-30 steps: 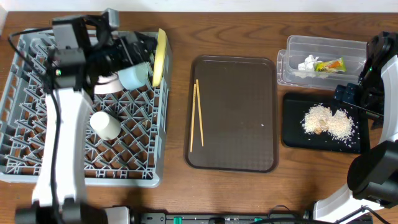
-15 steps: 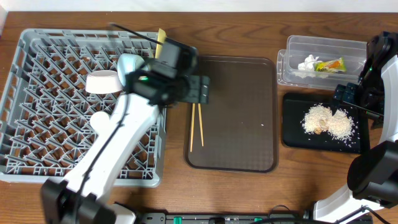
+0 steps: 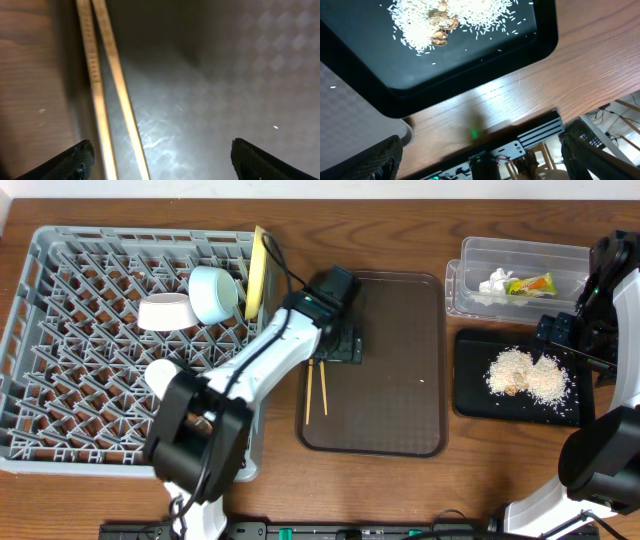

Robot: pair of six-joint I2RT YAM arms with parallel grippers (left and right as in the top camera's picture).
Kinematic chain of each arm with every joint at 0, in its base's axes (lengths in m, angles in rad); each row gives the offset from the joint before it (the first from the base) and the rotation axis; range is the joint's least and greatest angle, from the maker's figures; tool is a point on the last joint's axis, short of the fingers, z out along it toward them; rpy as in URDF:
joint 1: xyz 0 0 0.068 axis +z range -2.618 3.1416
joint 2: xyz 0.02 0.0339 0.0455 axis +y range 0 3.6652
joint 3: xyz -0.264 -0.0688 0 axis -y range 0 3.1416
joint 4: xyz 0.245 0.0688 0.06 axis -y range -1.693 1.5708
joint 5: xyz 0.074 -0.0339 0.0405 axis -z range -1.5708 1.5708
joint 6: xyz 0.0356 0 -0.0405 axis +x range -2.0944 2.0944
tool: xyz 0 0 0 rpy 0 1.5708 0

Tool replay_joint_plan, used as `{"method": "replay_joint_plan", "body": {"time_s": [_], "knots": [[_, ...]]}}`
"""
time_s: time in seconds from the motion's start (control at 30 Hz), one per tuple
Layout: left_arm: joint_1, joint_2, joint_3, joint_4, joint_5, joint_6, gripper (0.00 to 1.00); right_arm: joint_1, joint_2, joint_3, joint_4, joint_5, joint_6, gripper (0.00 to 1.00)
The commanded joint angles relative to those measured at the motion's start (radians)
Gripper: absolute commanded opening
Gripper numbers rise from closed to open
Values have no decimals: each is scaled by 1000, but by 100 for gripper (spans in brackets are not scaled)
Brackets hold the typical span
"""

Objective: Sort waste into correct bins and load items into the dishwasher
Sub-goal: 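Reach the left gripper to the wooden chopsticks and grasp one, then carry the chopstick with the left gripper to the rack's right edge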

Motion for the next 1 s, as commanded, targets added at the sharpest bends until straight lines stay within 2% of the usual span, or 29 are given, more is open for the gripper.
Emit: {"method": "replay_joint_plan", "body": {"time_s": [0.0,0.43,0.5,0.63,0.83,0.97], "knots": [[-11,45,-10,11,-20,-18,89,-5,6,5,3,0,8,99],[-28,164,-10,39,-19,-20,85,-6,6,5,2,0,8,99],[-34,174,-10,38,-20,-20,78,-5,6,5,3,0,8,99],[-40,176,-10,38,-19,-20,54,-6,6,5,2,0,8,99],[-39,176,-10,31,-19,-20,25,-5,6,5,2,0,8,99],[-39,175,-9,27,-19,-20,14,-6,6,5,2,0,8,99]]}}
